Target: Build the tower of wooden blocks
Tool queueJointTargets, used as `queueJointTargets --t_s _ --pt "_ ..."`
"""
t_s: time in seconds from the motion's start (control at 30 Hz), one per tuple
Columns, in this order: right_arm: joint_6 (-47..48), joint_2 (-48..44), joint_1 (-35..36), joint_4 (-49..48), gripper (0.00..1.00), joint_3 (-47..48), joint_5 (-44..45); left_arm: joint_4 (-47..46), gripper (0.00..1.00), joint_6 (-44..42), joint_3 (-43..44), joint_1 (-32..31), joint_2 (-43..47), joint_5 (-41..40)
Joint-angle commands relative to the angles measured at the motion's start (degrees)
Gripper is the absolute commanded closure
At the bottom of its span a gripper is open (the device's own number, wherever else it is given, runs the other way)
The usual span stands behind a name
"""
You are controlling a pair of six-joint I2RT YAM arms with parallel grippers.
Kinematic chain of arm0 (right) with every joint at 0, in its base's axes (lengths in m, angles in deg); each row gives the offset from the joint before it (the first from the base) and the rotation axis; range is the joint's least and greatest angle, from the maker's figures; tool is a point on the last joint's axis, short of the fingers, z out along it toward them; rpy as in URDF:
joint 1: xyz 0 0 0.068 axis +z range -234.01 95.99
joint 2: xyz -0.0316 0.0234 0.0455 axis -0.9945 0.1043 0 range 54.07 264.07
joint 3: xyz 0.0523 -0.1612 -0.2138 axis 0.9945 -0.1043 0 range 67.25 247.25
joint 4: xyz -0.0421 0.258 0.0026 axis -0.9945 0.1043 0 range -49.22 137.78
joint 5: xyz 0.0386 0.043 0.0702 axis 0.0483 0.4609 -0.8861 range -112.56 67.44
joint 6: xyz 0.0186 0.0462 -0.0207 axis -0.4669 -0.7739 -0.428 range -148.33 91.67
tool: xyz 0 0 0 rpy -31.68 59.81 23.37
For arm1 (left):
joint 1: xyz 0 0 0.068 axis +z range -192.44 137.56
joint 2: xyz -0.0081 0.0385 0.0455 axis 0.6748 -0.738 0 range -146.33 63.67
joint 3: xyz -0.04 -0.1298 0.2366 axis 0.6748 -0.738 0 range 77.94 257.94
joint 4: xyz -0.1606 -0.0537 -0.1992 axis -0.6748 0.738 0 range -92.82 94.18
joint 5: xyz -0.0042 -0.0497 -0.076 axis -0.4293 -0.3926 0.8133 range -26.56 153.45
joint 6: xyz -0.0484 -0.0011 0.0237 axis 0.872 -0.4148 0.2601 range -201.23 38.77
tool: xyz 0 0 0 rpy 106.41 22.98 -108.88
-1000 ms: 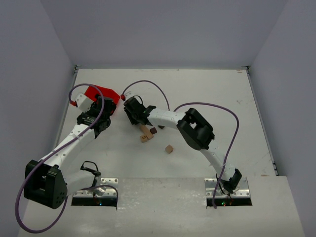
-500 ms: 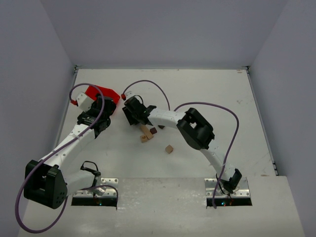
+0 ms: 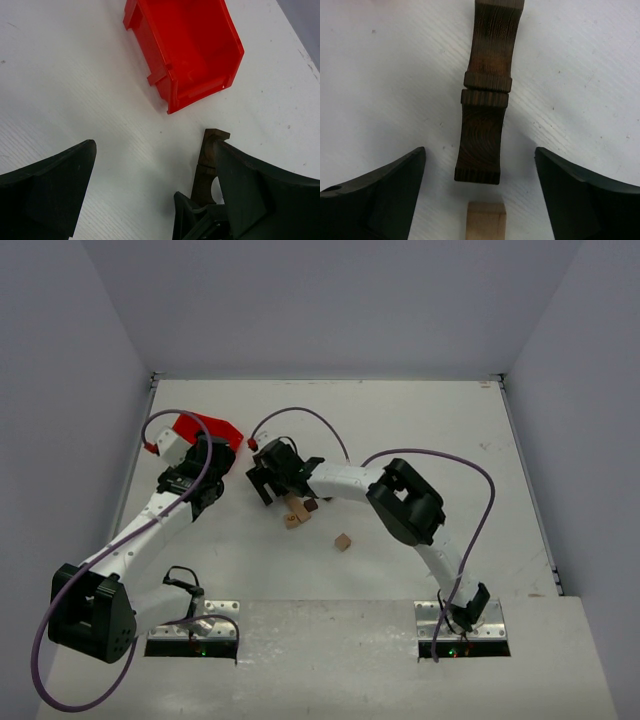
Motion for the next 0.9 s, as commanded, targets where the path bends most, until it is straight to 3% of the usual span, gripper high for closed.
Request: queueJointTargets --t_s 0.0,0.27,0.4,0.63,0.87 --pt "2.86 -7.21 -0.07 -3.03 0.04 -1.77 -1.78 -2.85 0.0 -1.46 -0.52 0.71 1.8 0.78" --pt "3.32 -20.91 -0.07 -4.92 0.01 -13.03 -2.98 -3.43 0.0 -1.88 -0.83 0.77 1.85 1.47" --pt "1.96 -28.58 -0.07 -5.51 0.01 -23.14 -2.6 -3.76 0.0 -2.35 -0.82 0.79 1.28 1.95" --pt "0.26 -33.47 -0.07 -2.2 0.01 -31.46 -5.64 -3.94 0.0 -2.82 -0.64 0.77 0.78 2.64" --pt "1.26 -31.61 0.51 -1.93 0.01 -34.32 -9.78 -4.37 0.0 -3.28 -0.64 0.77 0.48 2.96"
